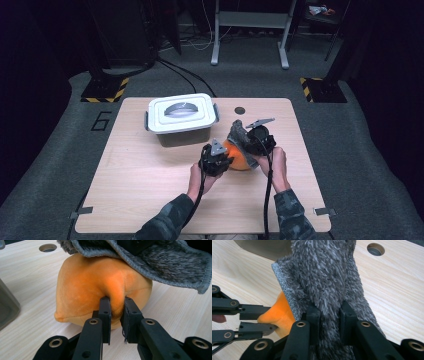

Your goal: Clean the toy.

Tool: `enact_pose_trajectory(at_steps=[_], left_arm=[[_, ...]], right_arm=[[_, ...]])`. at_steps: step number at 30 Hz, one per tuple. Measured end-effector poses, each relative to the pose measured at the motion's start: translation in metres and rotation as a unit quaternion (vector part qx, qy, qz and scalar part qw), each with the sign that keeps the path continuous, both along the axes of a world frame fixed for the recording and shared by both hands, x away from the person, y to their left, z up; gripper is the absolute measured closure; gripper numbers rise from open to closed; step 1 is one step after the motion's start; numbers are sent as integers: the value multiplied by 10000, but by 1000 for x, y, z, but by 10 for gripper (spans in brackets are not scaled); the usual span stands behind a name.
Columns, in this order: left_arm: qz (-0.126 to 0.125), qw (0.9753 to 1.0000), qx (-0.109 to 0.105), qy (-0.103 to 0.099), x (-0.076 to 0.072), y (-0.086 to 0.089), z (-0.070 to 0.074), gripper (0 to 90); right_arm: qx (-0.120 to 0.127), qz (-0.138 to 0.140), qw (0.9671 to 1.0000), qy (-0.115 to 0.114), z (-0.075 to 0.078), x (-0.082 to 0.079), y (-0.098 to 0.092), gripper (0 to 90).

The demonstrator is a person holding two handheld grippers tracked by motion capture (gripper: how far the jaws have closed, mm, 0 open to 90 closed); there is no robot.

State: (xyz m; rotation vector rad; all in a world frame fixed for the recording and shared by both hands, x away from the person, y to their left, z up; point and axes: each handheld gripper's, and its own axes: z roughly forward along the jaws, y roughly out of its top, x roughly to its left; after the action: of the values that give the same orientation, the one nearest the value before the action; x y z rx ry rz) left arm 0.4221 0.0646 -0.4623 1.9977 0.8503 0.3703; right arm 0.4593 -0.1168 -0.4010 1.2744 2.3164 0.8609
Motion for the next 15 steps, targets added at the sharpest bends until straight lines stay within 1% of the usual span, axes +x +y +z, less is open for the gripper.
enact_pose_trajectory(at_steps=[3, 5, 6, 7, 9, 11, 13, 15], left_arm=[[1, 10000, -9, 9, 0, 0, 0, 790], [-2, 10000, -11, 16, 0, 0, 0, 790], [-5, 10000, 17, 15, 0, 1, 0, 790], [4, 10000, -9, 37, 0, 1, 0, 789], [-6, 10000, 7, 35, 1, 1, 0, 788], [-6, 10000, 3, 42, 1, 1, -1, 786], [-5, 10000, 1, 39, 1, 1, -1, 785], [-2, 10000, 11, 37, 1, 1, 0, 784]], right_arm=[[26, -77, 10000, 38, -1, 0, -4, 741], [-49, -169, 9998, 44, -2, 1, -7, 741], [-19, -177, 9998, 66, -4, 2, -9, 741], [19, -220, 9997, 107, -5, 2, -12, 741], [-124, -333, 9993, 106, -7, 3, -16, 741], [-10, -397, 9991, 174, -11, 3, -22, 740], [-21, -446, 9988, 190, -15, 4, -27, 740], [5, -523, 9983, 267, -18, 4, -32, 740]])
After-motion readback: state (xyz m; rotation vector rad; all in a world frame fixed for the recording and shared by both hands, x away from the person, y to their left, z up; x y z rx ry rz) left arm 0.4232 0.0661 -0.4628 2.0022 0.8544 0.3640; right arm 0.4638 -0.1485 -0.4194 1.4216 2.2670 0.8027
